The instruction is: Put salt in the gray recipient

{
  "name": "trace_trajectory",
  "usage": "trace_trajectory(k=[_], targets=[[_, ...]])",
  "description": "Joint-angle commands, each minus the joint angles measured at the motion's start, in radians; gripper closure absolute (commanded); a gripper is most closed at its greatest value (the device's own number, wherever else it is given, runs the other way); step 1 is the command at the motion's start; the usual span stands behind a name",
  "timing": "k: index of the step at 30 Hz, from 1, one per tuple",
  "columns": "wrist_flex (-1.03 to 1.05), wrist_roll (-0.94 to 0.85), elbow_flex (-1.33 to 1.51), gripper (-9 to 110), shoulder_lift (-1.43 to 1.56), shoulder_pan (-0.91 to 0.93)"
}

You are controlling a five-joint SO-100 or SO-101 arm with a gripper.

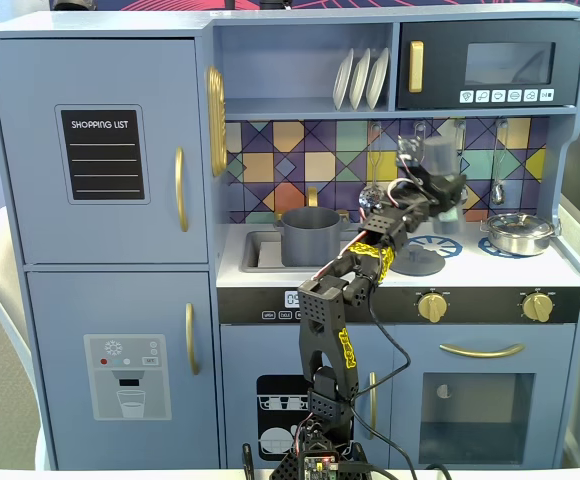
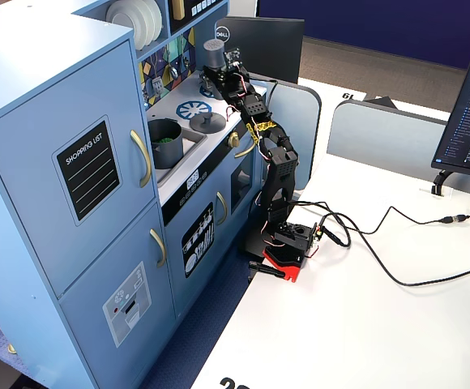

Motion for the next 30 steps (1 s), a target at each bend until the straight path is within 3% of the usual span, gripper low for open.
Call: trace_trajectory(k=[1,9,30], targets=[[-0.077,0.021,0.02,101,0.057,0.044],[-0.229,0.081,0.13,101,0.006,0.1],[-0.324,0.15,0.183,101,-0.121,0.129]])
